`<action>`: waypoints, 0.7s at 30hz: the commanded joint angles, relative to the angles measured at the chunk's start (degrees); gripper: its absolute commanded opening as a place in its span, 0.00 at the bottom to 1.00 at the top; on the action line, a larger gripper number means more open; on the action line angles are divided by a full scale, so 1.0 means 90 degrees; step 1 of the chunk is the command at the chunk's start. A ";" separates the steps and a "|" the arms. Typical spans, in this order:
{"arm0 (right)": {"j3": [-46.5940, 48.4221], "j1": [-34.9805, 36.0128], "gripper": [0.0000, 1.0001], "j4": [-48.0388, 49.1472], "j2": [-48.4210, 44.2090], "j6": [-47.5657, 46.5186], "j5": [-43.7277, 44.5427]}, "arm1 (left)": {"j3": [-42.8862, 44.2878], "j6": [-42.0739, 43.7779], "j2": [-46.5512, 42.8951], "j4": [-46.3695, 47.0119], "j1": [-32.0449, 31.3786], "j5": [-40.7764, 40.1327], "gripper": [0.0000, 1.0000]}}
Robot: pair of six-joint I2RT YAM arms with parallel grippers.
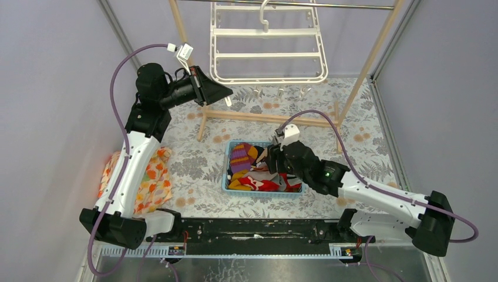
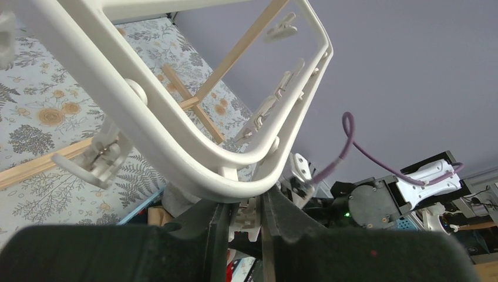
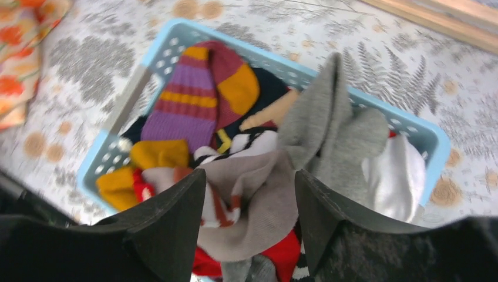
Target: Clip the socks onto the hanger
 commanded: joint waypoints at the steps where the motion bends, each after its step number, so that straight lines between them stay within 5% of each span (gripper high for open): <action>1: 0.0027 0.0007 0.66 0.0376 -0.0560 -0.1837 -0.1659 | 0.0100 0.0103 0.0011 -0.0101 0.0004 0.0510 0.15; 10: 0.0124 0.0008 0.71 -0.0180 -0.0726 -0.4093 -0.3355 | 0.0101 0.0091 0.0044 -0.0146 -0.0001 0.0543 0.15; 16: 0.0452 0.0008 0.64 -0.0358 -0.0092 -0.4861 -0.2901 | 0.0113 0.0047 0.0055 -0.0147 0.0000 0.0576 0.15; 21: 0.0480 0.0008 0.48 -0.0118 0.0072 -0.5105 -0.2841 | 0.0133 0.0086 0.0040 -0.0172 0.0000 0.0590 0.15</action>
